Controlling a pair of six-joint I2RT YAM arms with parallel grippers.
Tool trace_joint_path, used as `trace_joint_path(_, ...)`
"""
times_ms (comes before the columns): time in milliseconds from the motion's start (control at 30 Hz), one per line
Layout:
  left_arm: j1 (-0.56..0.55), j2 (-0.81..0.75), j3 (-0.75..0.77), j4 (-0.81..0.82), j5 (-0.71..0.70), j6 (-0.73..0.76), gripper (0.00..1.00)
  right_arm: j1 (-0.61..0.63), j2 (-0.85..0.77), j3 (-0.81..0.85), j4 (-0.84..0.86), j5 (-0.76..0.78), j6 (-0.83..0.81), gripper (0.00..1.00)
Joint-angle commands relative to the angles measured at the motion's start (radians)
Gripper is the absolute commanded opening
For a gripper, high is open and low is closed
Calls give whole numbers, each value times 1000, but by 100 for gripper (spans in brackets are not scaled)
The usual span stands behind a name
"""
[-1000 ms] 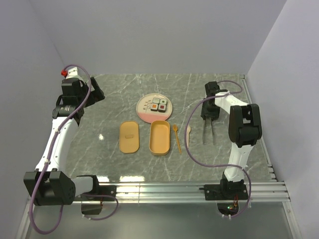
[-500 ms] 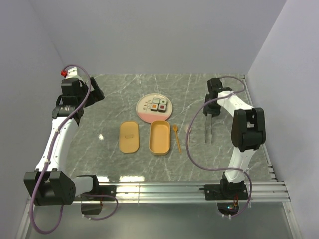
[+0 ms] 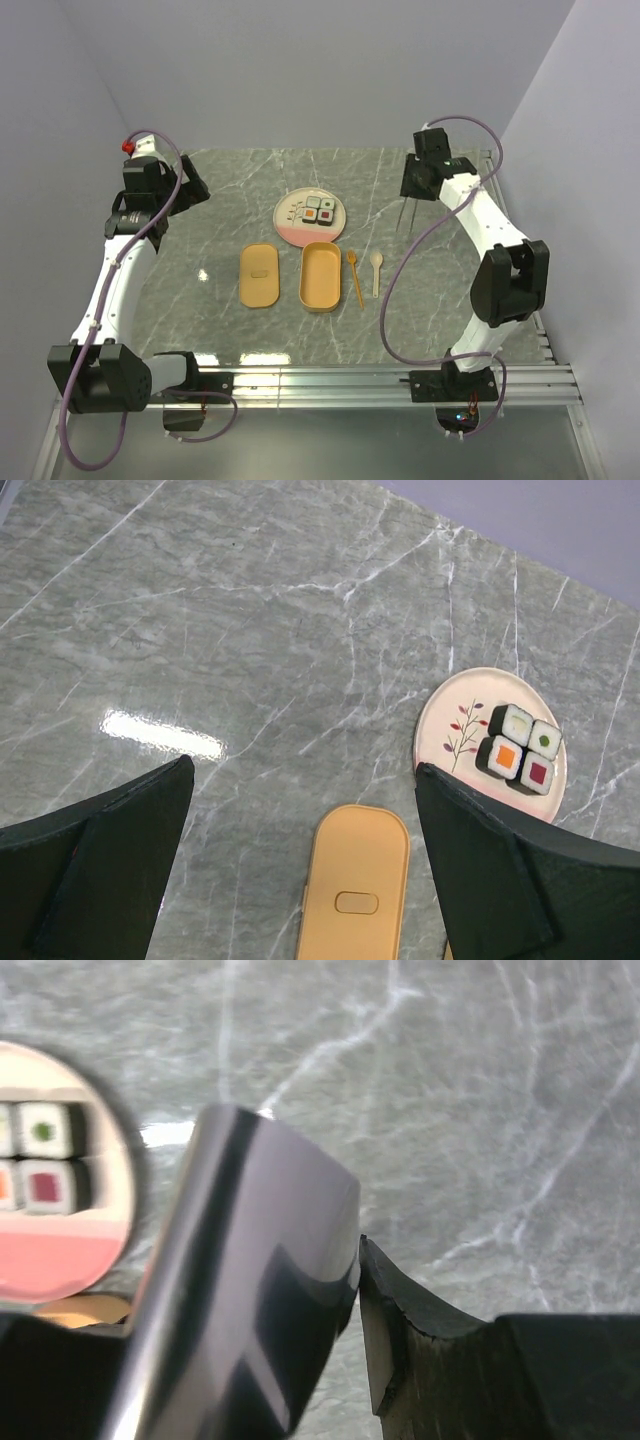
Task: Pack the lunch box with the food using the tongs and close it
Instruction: Pick up the food using the clamp
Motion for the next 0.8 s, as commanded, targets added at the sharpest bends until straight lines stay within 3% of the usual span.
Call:
trace_joint_path(0,6,-41,18,14,-7,23,99,51,-40,77,3,20,-8,47)
trace_joint_path(367,10,-80,15,-6,-1,-9,99,209,15,213,136,31,22,47)
trace_joint_path(767,10,-85,21,-41,-15,-29,99,290,158,333,289,28,51,47)
